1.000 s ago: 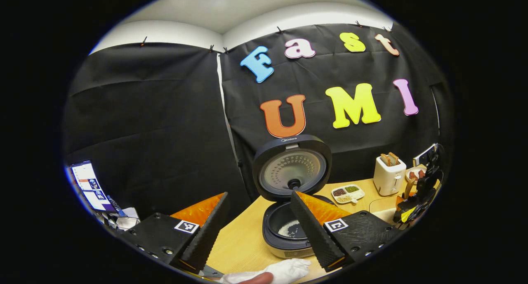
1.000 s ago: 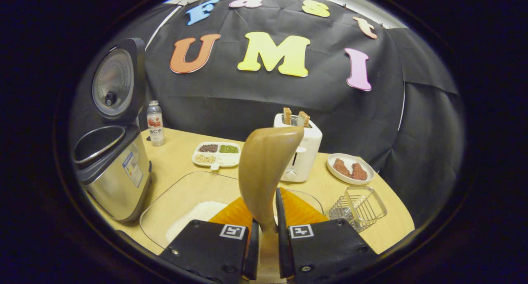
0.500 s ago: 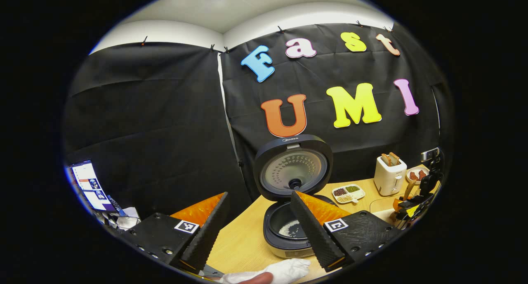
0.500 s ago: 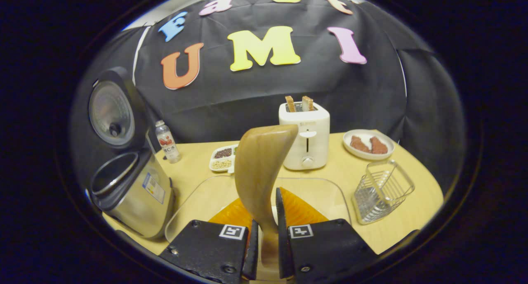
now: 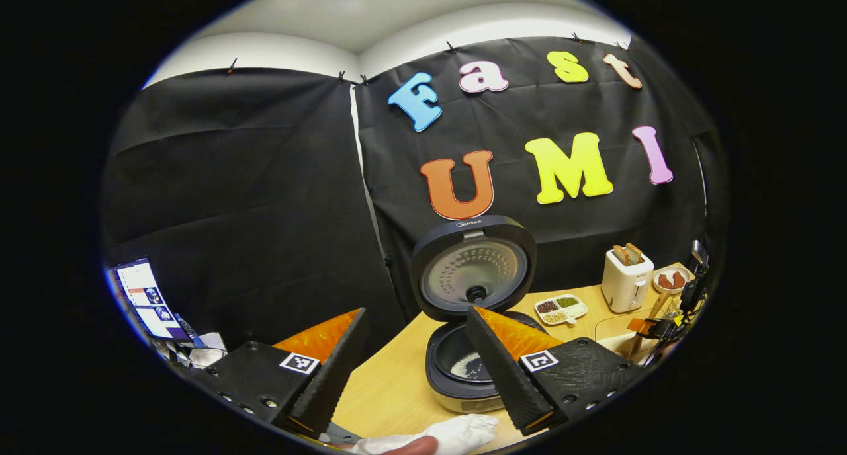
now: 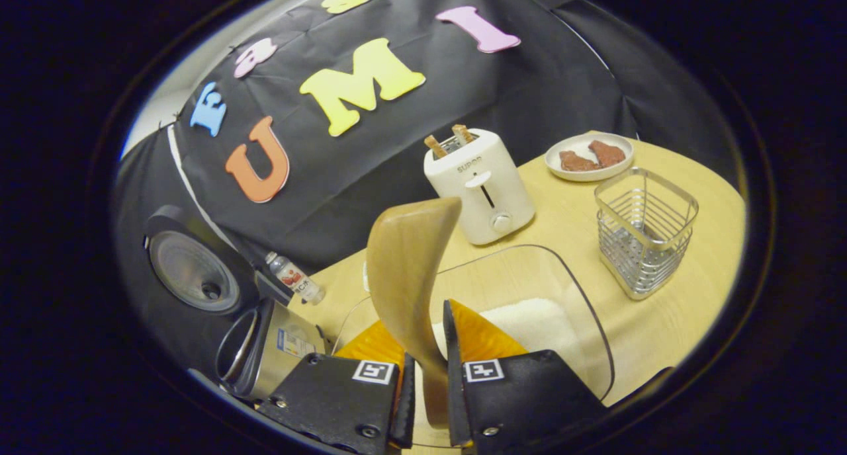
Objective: Close the left gripper, press the button to open the rice cooker; take a wooden spoon from the chopstick holder with the right hand, scoop a spoonful of rice and pour it into the rice cooker, then put the wooden spoon back into the chopstick holder.
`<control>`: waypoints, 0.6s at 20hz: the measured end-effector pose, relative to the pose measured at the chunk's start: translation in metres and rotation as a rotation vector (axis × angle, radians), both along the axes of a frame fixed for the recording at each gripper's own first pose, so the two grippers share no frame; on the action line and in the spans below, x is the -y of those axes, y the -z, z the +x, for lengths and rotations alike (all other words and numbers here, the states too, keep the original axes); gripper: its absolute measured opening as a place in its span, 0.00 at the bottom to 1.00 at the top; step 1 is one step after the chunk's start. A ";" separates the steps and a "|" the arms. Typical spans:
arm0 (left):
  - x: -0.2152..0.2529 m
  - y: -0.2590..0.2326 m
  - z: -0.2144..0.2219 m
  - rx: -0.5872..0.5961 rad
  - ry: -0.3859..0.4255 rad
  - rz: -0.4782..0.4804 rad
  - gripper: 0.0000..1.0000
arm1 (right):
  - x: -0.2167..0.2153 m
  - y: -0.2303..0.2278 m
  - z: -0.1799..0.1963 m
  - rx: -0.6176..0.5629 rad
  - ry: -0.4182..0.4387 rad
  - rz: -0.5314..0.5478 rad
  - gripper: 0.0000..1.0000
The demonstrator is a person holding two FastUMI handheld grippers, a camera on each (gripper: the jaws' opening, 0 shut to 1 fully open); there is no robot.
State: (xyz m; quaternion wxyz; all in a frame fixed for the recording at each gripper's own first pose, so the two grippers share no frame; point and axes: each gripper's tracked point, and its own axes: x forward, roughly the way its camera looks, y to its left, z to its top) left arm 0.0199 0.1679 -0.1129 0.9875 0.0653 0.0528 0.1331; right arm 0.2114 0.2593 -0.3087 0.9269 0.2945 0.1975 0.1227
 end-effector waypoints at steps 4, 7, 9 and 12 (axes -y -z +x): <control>0.001 -0.001 -0.001 -0.004 0.001 -0.005 0.91 | -0.007 -0.006 0.000 -0.040 0.004 0.187 0.25; 0.000 -0.004 -0.001 -0.001 0.000 0.007 0.95 | -0.005 -0.010 0.002 -0.057 0.016 0.289 0.25; -0.003 -0.006 -0.001 0.002 -0.007 0.007 0.95 | 0.001 -0.020 0.001 -0.056 0.023 0.399 0.25; -0.005 -0.007 -0.001 0.001 -0.009 -0.003 0.95 | 0.014 -0.028 0.003 -0.063 0.054 0.526 0.24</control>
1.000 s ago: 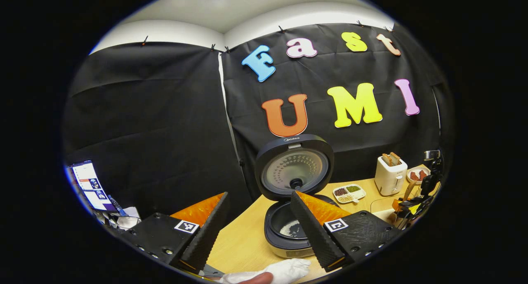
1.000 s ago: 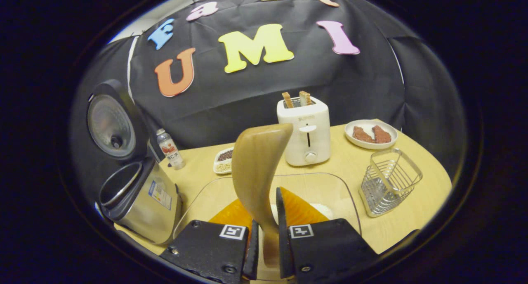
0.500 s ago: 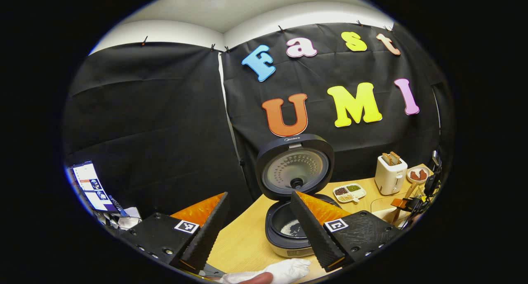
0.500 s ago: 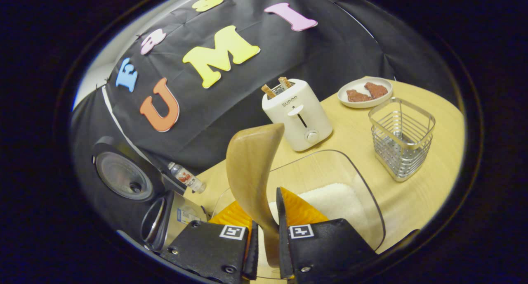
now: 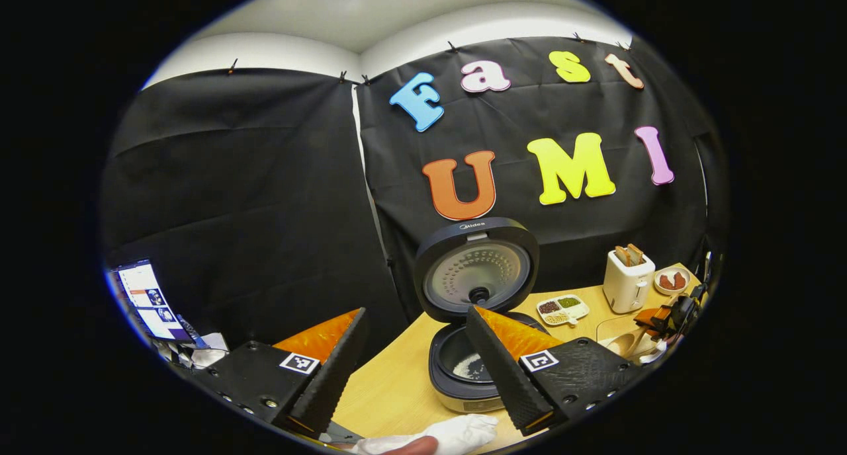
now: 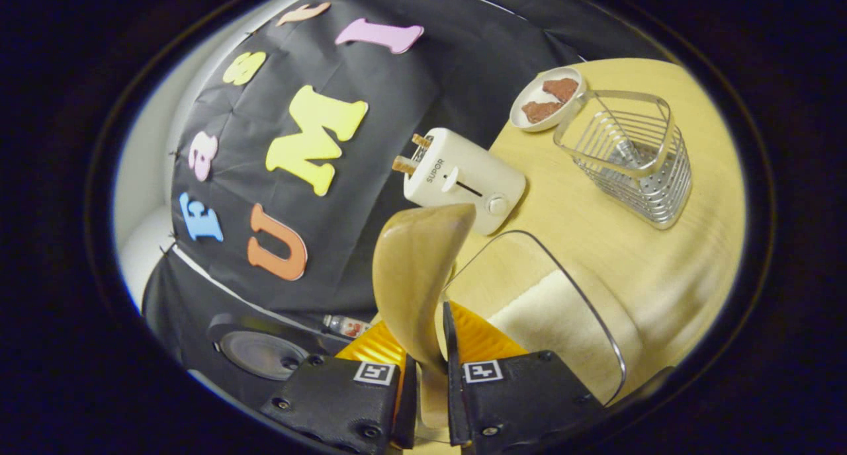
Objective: Close the left gripper, press the button to open the rice cooker; take a wooden spoon from the chopstick holder with the right hand, scoop a spoonful of rice and pour it into the rice cooker, then put the wooden spoon back into the chopstick holder.
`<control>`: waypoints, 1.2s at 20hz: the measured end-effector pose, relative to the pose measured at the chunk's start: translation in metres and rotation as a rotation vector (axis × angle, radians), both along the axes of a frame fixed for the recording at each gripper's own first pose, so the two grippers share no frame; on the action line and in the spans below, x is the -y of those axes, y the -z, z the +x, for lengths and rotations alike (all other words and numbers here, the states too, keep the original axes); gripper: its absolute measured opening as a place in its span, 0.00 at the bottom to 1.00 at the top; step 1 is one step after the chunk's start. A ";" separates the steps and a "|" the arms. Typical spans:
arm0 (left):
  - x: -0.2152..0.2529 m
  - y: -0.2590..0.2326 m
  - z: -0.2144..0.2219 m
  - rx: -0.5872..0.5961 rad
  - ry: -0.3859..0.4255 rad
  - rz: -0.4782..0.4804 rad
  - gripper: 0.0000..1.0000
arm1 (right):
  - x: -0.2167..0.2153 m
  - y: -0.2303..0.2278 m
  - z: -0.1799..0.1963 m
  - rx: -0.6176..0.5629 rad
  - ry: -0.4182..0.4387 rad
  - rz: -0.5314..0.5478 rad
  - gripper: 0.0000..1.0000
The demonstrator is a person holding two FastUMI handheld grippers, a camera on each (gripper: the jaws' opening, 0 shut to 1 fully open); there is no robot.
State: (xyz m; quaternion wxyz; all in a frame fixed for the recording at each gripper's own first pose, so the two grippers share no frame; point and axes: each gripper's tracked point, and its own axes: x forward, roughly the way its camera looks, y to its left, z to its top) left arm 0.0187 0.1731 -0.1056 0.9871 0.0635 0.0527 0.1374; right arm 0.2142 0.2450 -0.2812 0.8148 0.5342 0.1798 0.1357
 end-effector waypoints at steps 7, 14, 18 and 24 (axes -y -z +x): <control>-0.001 -0.004 0.000 0.016 0.004 -0.008 0.95 | 0.019 -0.062 -0.004 0.058 0.029 0.104 0.24; -0.014 0.000 -0.005 0.013 -0.017 -0.030 0.90 | 0.003 -0.140 -0.010 0.121 0.010 0.108 0.24; -0.028 0.005 -0.012 0.005 -0.043 -0.042 0.95 | -0.046 -0.176 -0.017 0.144 -0.048 0.107 0.24; -0.052 0.010 -0.025 -0.004 -0.095 -0.048 0.95 | -0.149 -0.192 -0.034 0.131 -0.180 0.132 0.24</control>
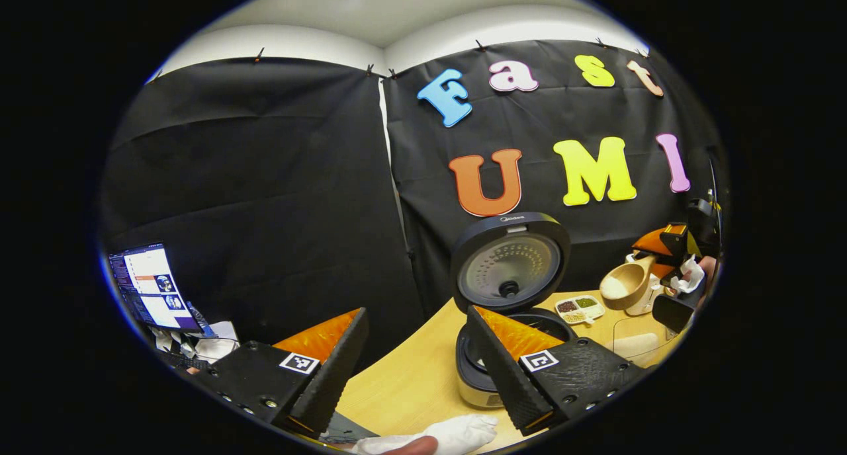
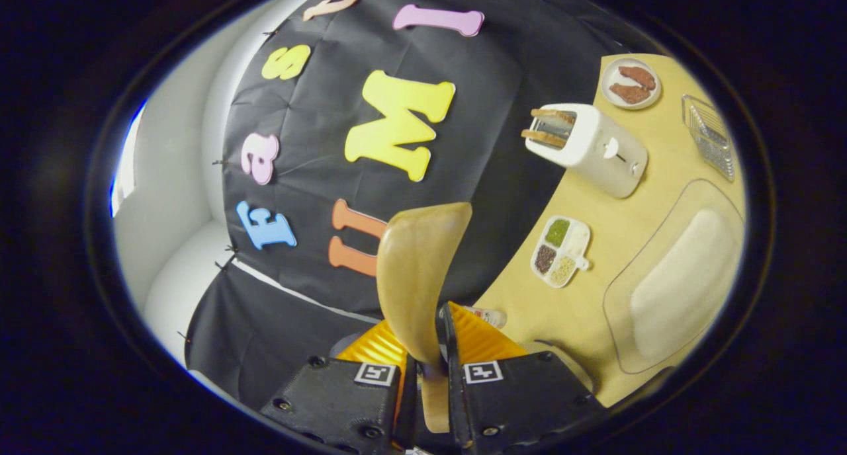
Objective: Close the left gripper, press the button to open the rice cooker; take a wooden spoon from the chopstick holder with the right hand, scoop a spoonful of rice and pour it into the rice cooker, then put the wooden spoon back into the chopstick holder.
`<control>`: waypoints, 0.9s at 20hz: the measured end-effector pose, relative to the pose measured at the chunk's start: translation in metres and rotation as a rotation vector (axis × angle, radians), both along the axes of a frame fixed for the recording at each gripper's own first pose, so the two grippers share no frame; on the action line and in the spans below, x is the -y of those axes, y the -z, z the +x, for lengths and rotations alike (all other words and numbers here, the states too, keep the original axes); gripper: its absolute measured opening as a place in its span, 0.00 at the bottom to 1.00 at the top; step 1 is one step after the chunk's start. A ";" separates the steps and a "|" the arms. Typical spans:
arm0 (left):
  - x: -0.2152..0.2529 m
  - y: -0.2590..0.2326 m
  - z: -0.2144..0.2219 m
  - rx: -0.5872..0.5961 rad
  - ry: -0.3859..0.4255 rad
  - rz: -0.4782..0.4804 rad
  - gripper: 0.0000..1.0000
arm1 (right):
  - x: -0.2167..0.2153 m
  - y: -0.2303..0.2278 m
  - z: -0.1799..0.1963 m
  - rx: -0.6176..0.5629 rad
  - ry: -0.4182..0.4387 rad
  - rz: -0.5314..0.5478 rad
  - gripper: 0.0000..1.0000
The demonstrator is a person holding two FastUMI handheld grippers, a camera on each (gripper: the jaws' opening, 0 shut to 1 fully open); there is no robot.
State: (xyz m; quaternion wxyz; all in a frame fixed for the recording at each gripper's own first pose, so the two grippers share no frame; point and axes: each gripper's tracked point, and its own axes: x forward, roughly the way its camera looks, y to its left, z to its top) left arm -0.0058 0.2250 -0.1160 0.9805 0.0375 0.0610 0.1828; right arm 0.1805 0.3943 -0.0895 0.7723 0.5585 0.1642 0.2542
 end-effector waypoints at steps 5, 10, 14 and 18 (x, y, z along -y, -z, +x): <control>-0.014 0.010 -0.009 -0.021 -0.039 -0.007 0.95 | -0.077 0.025 -0.010 -0.012 -0.082 -0.041 0.24; -0.026 0.017 -0.018 -0.037 -0.070 -0.001 0.95 | -0.118 0.060 -0.009 0.018 -0.089 -0.198 0.24; -0.034 0.020 -0.021 -0.041 -0.086 -0.009 0.95 | -0.136 0.073 -0.016 0.164 -0.088 -0.464 0.24; -0.038 0.023 -0.022 -0.046 -0.097 -0.014 0.95 | -0.153 0.074 -0.026 0.349 -0.096 -0.726 0.24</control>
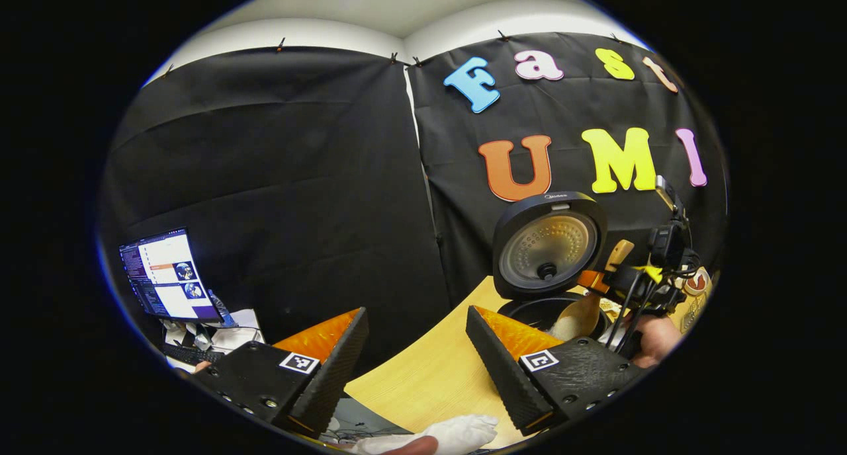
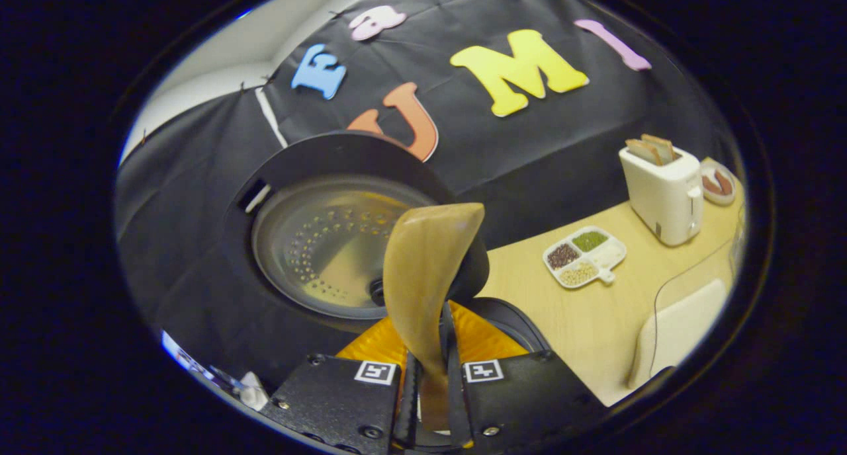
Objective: Close the left gripper, press the button to open the rice cooker; take a wooden spoon from the chopstick holder with the right hand, scoop a spoonful of rice and pour it into the rice cooker, then put the wooden spoon back into the chopstick holder.
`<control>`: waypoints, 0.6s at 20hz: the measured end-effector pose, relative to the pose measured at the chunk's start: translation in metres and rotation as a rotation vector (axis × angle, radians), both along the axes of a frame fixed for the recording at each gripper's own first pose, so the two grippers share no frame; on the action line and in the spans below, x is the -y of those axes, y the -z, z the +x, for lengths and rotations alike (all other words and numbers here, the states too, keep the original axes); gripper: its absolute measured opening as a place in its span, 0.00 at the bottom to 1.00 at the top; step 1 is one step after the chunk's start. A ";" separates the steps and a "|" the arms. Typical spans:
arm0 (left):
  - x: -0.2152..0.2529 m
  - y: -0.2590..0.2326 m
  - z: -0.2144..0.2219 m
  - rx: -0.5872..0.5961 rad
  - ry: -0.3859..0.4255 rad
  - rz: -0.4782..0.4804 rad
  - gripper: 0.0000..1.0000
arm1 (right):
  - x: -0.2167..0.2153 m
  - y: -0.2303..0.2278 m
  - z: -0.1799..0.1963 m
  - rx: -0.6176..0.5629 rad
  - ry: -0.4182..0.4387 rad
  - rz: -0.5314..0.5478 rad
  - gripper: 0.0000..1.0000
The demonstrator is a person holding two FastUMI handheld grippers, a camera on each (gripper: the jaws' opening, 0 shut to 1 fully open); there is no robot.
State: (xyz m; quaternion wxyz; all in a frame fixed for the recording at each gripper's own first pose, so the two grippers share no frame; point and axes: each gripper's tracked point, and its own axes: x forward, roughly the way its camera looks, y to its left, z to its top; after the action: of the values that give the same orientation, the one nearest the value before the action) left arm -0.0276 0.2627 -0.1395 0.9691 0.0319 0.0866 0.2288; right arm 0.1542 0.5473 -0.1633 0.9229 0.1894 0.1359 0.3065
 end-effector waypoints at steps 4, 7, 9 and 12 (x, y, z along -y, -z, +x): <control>-0.002 0.000 0.000 -0.002 -0.006 0.002 0.95 | -0.011 0.012 -0.003 0.125 -0.021 -0.192 0.24; -0.005 0.000 0.000 -0.001 -0.012 0.001 0.95 | -0.016 0.011 -0.009 0.228 -0.034 -0.316 0.24; -0.005 0.000 0.002 0.001 -0.013 -0.001 0.95 | -0.018 0.008 -0.012 0.311 -0.043 -0.410 0.24; -0.004 -0.001 0.002 0.004 -0.014 0.000 0.95 | -0.028 0.000 -0.017 0.445 -0.069 -0.528 0.25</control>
State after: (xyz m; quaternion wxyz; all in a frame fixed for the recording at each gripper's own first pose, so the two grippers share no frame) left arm -0.0253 0.2669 -0.1388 0.9676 0.0308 0.0849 0.2357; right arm 0.1370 0.5755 -0.1636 0.9361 -0.1321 0.0124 0.3257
